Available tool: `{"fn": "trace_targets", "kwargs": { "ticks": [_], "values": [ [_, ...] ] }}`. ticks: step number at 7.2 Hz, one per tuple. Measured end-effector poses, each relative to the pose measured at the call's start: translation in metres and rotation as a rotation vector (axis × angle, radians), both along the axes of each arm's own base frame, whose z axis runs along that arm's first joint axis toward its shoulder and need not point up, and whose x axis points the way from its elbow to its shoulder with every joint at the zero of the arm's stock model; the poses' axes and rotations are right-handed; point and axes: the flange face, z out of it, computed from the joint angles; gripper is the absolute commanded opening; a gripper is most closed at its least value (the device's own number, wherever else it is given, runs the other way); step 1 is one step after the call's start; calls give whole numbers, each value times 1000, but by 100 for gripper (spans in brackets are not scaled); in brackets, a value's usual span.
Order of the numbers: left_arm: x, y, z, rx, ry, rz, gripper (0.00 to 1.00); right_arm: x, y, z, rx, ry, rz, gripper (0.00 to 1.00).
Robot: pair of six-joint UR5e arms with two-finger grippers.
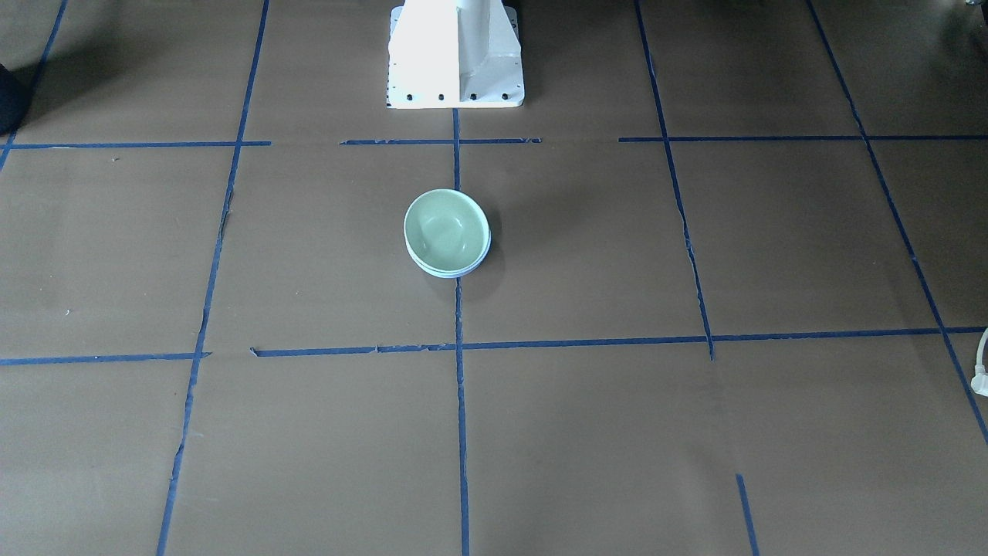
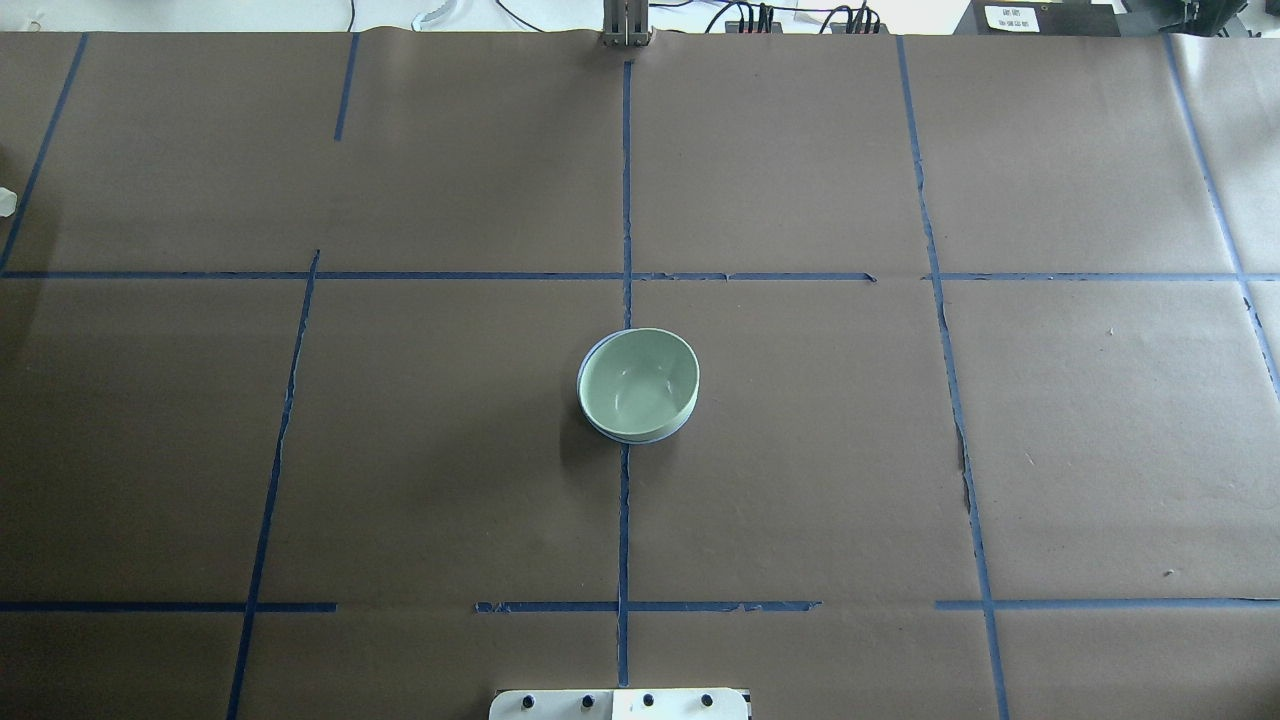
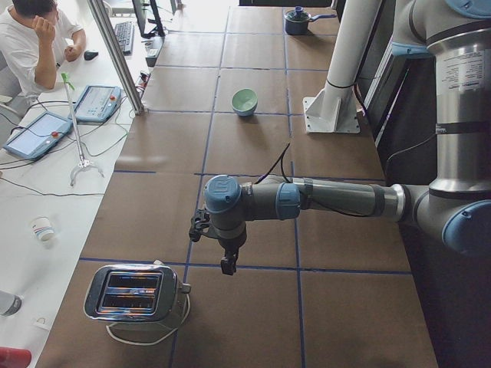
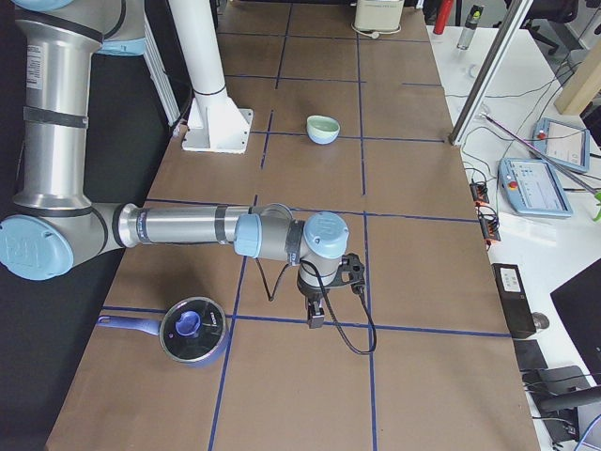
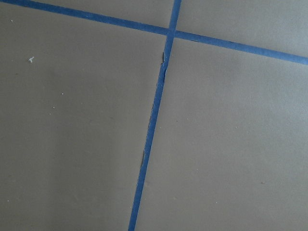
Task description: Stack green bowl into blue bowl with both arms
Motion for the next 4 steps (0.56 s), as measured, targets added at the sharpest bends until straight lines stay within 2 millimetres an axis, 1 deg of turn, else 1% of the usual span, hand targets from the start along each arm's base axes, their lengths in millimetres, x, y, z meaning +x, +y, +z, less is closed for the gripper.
{"fn": "trace_targets", "kwargs": {
  "ticks": [2, 4],
  "values": [
    [0, 0, 2, -4, -1, 0, 100, 0, -1, -3, 12, -3, 0, 100],
    [0, -1, 0, 2, -4, 2, 100, -1, -3, -5, 50, -13, 2, 100]
  ]
}}
